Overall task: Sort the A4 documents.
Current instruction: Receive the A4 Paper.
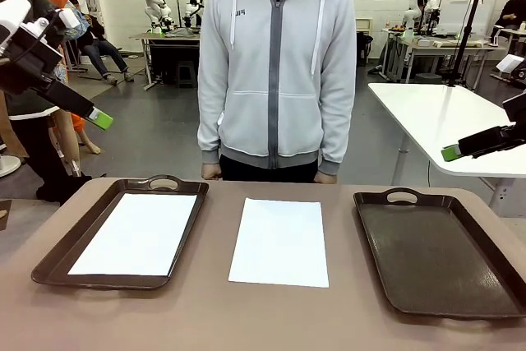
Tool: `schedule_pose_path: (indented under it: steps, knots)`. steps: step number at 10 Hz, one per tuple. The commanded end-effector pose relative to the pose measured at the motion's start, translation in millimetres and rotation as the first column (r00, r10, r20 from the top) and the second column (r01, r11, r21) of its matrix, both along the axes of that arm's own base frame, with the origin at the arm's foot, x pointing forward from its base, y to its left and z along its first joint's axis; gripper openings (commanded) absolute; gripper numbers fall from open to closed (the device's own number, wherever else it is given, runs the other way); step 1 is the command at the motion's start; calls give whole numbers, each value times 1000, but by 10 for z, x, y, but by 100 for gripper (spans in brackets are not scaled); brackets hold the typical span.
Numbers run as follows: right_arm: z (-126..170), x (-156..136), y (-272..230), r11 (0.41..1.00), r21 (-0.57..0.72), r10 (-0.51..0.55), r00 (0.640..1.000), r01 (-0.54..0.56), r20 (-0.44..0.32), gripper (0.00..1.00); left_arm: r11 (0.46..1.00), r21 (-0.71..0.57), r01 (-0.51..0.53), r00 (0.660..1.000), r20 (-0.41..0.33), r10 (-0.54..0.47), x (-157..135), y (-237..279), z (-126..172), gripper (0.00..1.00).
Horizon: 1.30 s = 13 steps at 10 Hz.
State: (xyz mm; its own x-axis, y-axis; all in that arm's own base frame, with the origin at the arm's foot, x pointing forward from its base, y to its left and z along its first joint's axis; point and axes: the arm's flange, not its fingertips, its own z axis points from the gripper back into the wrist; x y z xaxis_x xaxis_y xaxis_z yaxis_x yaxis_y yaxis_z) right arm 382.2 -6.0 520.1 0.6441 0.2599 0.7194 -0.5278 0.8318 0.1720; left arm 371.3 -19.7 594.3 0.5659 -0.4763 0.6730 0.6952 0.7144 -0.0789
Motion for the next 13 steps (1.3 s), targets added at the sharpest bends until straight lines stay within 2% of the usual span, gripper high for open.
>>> schedule_pose_path:
  steps: [1,2,3,13]
  knots:
    - [-20,7,-7,1000,14,11,1000,-11,-1,100,1000,14,8,1000,14,-8,-64,212,-40,100]
    - [-20,7,-7,1000,14,11,1000,-11,-1,100,1000,-3,-11,1000,0,11,-76,330,-29,100]
    - [-20,7,-7,1000,14,11,1000,-11,-1,100,1000,-3,-8,1000,6,8,-7,82,5,100]
    - [-20,7,-7,1000,14,11,1000,-11,-1,100,1000,-3,-8,1000,6,8,-7,82,5,100]
